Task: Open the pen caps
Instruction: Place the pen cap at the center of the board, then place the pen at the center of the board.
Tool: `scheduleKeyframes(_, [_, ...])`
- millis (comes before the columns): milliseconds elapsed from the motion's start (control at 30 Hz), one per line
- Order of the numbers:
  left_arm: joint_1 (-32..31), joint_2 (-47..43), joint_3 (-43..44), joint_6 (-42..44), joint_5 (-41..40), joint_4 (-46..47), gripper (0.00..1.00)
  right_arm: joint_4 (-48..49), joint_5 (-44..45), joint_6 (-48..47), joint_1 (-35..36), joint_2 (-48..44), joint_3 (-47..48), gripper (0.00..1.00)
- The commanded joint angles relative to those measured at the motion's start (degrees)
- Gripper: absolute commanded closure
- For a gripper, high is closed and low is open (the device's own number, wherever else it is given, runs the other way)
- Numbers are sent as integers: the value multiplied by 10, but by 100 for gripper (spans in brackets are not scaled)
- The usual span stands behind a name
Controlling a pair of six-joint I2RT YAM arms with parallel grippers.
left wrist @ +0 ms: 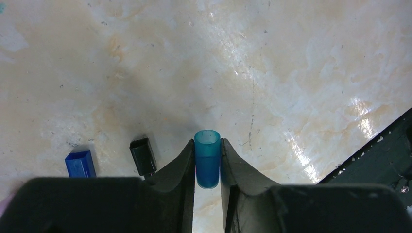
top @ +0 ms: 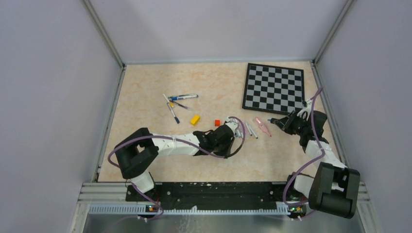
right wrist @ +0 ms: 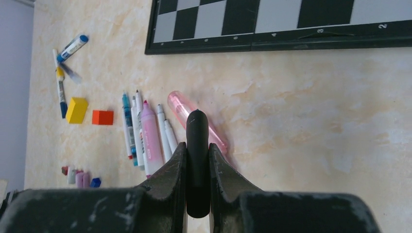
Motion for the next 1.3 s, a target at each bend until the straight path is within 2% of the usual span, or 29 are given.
scheduleKeyframes(0, [-4,6,20,-3,-14,-1,73,74,47,52,-11,23,-12,100])
scheduleKeyframes(267, [-4,9,23,-3,-14,-6,70,133,52,95,-26,110,-19,100])
scheduleKeyframes(533, [-5,-2,27,-2,-15,-9,68,139,23,102,-28,145,-14,90])
scheduleKeyframes(833, [-7,-41,37,10,-35,-26,66,104,-16,70,-27,121,1,62])
scheduleKeyframes(1033, [-7,-69,37,15,-44,-31,65,87,-46,49,-28,99,6,50])
scheduleKeyframes(1267, [-7,-100,36,26,-59,-36,65,21,-22,-11,-28,57,22,33])
